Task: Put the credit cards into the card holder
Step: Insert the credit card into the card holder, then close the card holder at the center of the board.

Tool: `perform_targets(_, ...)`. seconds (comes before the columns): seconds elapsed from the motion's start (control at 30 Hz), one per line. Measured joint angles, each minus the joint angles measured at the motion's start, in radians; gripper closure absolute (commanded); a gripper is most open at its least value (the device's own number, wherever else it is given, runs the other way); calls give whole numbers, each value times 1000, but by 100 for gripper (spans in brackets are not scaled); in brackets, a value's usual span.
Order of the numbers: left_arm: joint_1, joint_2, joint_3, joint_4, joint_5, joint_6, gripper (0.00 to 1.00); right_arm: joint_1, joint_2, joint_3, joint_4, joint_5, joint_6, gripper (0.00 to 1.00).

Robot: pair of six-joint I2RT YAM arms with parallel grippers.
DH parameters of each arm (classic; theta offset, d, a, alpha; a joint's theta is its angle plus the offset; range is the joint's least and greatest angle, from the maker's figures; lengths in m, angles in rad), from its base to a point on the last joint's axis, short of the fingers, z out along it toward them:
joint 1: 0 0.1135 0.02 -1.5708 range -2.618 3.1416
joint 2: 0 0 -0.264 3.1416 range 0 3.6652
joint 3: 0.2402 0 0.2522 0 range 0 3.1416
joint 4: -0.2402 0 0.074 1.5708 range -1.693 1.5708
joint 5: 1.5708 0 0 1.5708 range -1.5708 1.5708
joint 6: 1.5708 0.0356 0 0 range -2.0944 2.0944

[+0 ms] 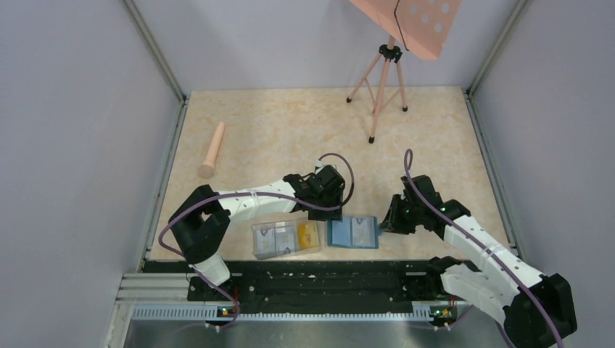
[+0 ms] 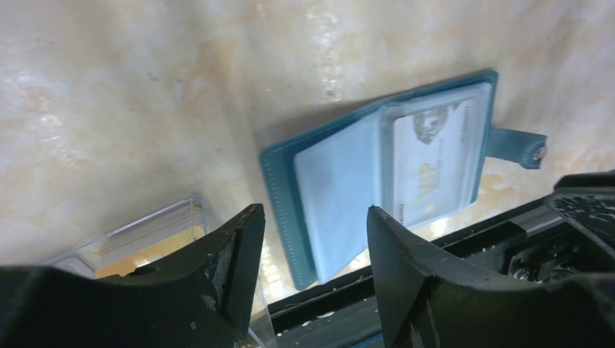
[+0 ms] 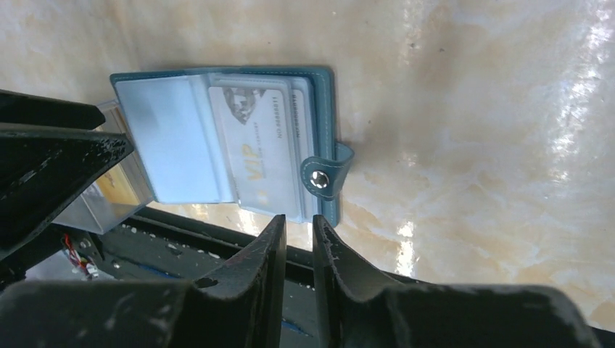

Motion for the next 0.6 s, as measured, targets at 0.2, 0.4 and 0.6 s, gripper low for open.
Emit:
perform_targets(0.2, 29, -38, -68, -16, -19, -3, 40, 0, 5, 6, 6, -55, -13, 93)
perform_targets(0.4, 45, -31, -90, 4, 47, -10, 41, 0, 76, 3, 66, -113, -25, 100)
perform_targets(0.6, 45, 24, -90, 99, 163, -32, 45, 0, 166, -21, 123, -127, -25, 100)
